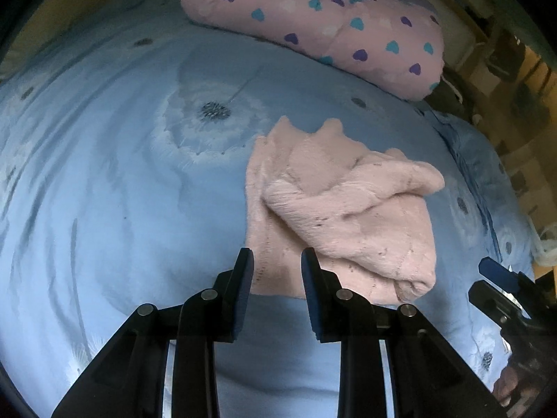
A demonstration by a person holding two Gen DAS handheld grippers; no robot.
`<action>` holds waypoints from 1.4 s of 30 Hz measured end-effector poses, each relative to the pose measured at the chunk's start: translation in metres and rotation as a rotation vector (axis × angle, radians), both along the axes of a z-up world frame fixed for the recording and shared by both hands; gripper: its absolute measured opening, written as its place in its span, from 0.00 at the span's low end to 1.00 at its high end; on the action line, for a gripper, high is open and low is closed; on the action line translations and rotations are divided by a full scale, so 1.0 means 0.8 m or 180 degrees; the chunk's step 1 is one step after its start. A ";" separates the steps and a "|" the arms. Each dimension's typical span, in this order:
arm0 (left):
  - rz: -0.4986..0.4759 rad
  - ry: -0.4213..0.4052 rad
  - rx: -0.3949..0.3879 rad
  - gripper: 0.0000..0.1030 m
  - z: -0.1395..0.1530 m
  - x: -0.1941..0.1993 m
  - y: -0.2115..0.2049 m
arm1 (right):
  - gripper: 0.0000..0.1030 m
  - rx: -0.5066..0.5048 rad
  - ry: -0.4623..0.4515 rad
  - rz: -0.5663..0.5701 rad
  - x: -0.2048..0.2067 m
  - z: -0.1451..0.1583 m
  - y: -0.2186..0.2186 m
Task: Fold small clothes
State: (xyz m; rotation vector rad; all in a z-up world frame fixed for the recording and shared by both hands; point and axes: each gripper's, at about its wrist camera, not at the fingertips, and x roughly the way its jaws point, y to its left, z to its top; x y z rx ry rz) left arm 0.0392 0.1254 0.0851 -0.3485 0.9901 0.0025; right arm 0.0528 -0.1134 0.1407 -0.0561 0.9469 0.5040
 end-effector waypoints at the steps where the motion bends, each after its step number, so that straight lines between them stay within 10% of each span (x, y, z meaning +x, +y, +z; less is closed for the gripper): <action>1: -0.0008 -0.0011 -0.0004 0.21 0.004 0.000 -0.005 | 0.71 0.0025 -0.0010 -0.0068 0.002 -0.003 -0.015; 14: -0.0161 -0.0135 0.0057 0.21 0.028 0.025 -0.062 | 0.71 0.0441 0.0290 -0.0629 0.046 -0.054 -0.118; 35: -0.1406 -0.0343 0.0979 0.10 -0.023 0.114 -0.160 | 0.71 0.0459 0.0546 -0.0619 0.046 -0.088 -0.122; 42: -0.0755 -0.0587 0.0675 0.00 0.007 0.120 -0.100 | 0.71 0.0474 0.0542 -0.0590 0.044 -0.089 -0.117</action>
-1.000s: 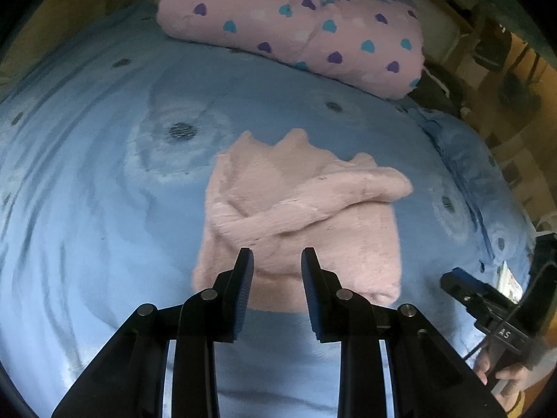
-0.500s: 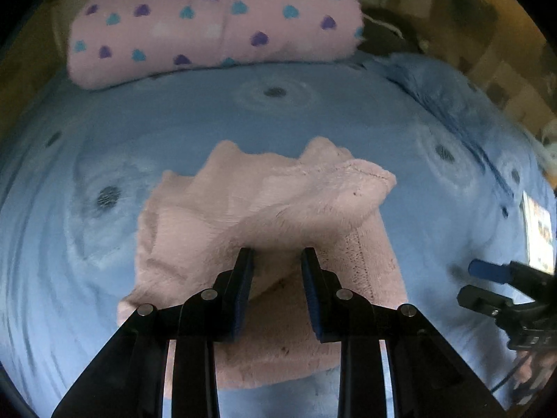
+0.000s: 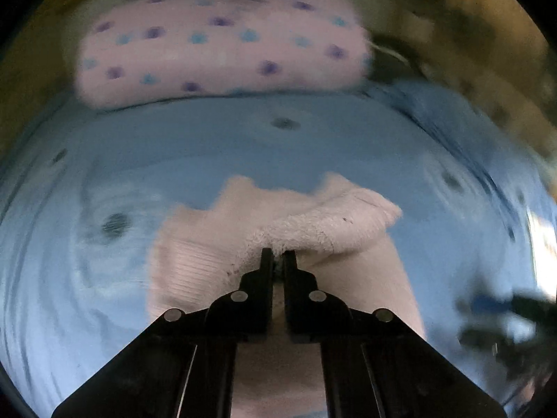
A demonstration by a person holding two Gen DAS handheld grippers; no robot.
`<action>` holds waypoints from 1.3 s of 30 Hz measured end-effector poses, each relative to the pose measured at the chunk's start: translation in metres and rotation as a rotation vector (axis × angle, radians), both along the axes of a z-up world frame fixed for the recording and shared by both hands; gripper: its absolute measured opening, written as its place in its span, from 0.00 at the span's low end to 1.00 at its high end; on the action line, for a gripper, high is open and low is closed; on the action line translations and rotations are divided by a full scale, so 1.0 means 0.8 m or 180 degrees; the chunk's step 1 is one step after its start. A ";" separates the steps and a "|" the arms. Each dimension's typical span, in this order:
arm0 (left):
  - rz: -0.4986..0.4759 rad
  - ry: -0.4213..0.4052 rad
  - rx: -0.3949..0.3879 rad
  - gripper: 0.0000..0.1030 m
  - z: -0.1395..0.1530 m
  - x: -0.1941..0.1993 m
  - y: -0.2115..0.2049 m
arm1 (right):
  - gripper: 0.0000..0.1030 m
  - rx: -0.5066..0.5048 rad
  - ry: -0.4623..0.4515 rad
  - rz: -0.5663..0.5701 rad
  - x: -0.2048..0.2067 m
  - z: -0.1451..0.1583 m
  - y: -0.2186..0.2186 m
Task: Fold small clothes
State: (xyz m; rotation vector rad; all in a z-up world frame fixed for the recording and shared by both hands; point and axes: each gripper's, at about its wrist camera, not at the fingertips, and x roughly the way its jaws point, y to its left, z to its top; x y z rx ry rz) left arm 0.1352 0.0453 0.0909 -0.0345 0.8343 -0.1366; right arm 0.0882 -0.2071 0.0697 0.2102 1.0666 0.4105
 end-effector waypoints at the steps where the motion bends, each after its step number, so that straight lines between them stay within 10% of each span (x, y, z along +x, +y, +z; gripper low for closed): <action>1: 0.0175 0.0022 -0.0060 0.00 0.001 0.007 0.019 | 0.71 -0.0018 -0.0013 0.0011 0.000 0.000 0.001; 12: 0.0593 0.0355 -0.0569 0.01 -0.015 0.007 0.091 | 0.71 -0.0058 0.0005 0.0077 -0.001 -0.004 0.009; 19: 0.0356 0.0486 -0.0740 0.28 -0.003 -0.028 0.091 | 0.71 -0.0060 0.0006 0.0101 -0.003 -0.005 0.013; 32: 0.0136 0.0776 -0.0522 0.28 -0.053 -0.026 0.048 | 0.71 -0.0122 0.0074 0.0009 0.003 -0.013 0.017; 35: 0.0398 0.0718 -0.0532 0.07 -0.053 -0.027 0.060 | 0.71 -0.0112 0.0125 -0.0003 0.003 -0.020 0.019; 39: 0.0748 0.0694 -0.0734 0.05 -0.044 -0.046 0.093 | 0.71 -0.0200 0.0132 -0.0005 0.002 -0.025 0.023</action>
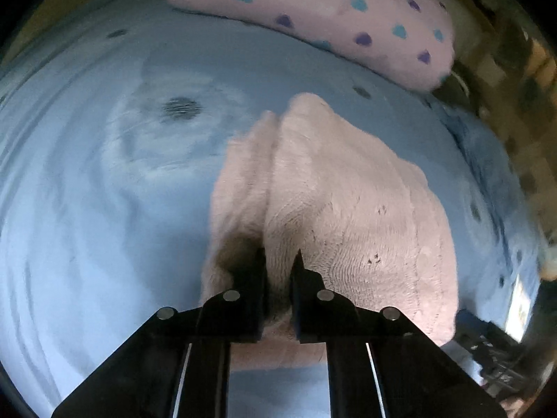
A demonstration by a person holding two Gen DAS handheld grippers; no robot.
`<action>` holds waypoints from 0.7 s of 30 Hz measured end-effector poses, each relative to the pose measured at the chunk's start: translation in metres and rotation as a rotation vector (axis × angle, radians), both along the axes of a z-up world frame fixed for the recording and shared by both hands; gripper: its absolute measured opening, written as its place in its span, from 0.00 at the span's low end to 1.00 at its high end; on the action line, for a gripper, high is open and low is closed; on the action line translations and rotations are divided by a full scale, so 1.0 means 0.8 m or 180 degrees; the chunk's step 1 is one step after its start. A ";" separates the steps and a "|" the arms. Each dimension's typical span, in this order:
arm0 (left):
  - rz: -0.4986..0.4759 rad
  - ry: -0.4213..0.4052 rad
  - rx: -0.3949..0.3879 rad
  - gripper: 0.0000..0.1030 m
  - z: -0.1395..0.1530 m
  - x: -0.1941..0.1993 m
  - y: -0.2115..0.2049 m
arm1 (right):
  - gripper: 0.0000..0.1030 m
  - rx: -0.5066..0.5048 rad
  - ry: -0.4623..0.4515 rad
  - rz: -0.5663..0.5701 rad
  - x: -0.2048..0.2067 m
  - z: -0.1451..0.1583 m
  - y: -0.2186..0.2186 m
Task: Fold small clothes
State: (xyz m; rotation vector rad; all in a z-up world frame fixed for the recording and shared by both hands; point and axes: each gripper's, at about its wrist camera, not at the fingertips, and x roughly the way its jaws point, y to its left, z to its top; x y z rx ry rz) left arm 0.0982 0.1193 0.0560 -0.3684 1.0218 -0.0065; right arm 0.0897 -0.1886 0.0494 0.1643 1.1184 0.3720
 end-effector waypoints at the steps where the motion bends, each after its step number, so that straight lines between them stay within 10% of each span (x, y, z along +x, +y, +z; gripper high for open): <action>1: 0.0050 -0.0056 0.0015 0.05 0.004 -0.009 0.006 | 0.71 -0.0049 -0.0066 -0.0014 -0.001 0.002 0.002; 16: -0.0004 -0.0239 0.0067 0.08 0.024 -0.040 0.026 | 0.71 0.0145 -0.0126 -0.0052 0.012 0.011 0.022; 21: 0.0040 -0.0483 0.0336 0.29 0.058 -0.017 0.027 | 0.71 0.0500 -0.0048 -0.0193 0.044 0.022 0.017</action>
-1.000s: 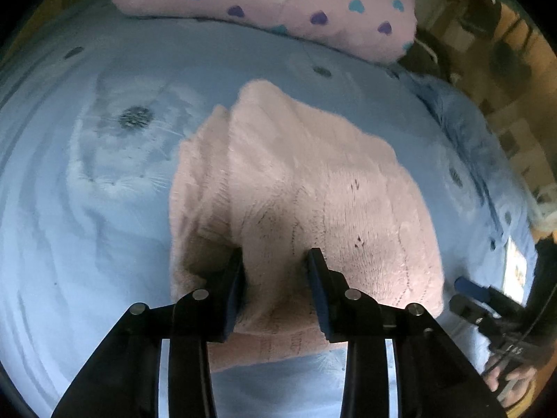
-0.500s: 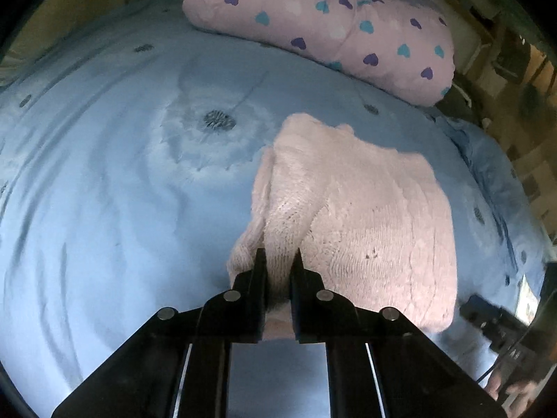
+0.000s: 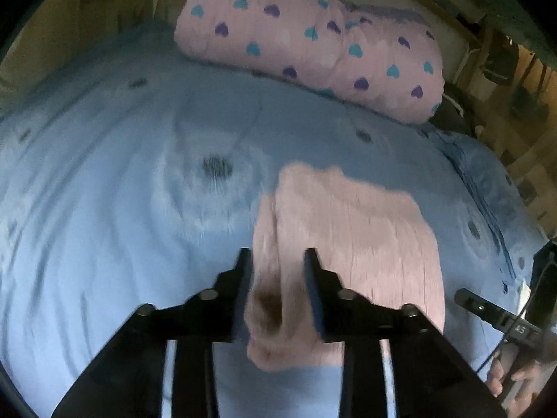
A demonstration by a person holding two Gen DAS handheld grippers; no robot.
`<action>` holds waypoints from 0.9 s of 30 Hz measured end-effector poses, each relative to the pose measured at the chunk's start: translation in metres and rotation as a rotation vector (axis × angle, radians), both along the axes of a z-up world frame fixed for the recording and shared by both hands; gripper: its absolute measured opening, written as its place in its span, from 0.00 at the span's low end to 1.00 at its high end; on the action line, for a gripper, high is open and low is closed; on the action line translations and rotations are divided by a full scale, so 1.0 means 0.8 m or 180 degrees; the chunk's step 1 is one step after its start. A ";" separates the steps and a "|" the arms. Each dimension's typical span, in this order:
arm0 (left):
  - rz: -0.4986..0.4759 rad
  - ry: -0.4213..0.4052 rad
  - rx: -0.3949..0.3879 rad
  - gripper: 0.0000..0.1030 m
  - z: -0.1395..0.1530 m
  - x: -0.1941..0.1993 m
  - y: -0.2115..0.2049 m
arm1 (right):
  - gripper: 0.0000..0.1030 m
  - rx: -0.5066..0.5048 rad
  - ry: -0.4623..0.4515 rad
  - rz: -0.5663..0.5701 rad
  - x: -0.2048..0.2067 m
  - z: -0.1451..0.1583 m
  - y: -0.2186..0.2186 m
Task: Fold small clothes
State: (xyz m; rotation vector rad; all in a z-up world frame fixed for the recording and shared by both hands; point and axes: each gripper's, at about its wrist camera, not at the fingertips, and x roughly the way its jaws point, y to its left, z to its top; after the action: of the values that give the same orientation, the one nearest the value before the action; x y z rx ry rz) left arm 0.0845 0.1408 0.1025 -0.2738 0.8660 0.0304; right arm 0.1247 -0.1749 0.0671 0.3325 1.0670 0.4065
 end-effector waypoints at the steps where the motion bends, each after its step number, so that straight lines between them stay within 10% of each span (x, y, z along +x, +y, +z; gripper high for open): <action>1: 0.0005 0.0026 -0.0009 0.30 0.002 0.010 -0.002 | 0.71 0.0045 0.0018 -0.0017 0.006 0.000 0.002; 7: -0.0121 0.0180 -0.0334 0.32 -0.015 0.048 -0.021 | 0.72 -0.0065 0.0117 0.0065 0.023 -0.019 0.024; 14: -0.0051 0.0676 0.0446 0.42 -0.068 0.066 -0.027 | 0.72 -0.0103 0.0193 0.0240 0.037 -0.031 0.057; 27: -0.0225 0.0779 -0.0514 0.48 -0.079 0.026 0.010 | 0.79 -0.0079 0.0495 0.0373 0.024 -0.016 0.038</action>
State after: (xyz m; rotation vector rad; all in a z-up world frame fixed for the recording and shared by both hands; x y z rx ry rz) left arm 0.1052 0.1488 0.0391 -0.3961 1.1233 -0.0734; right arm 0.1441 -0.1447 0.0542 0.2837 1.2466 0.4775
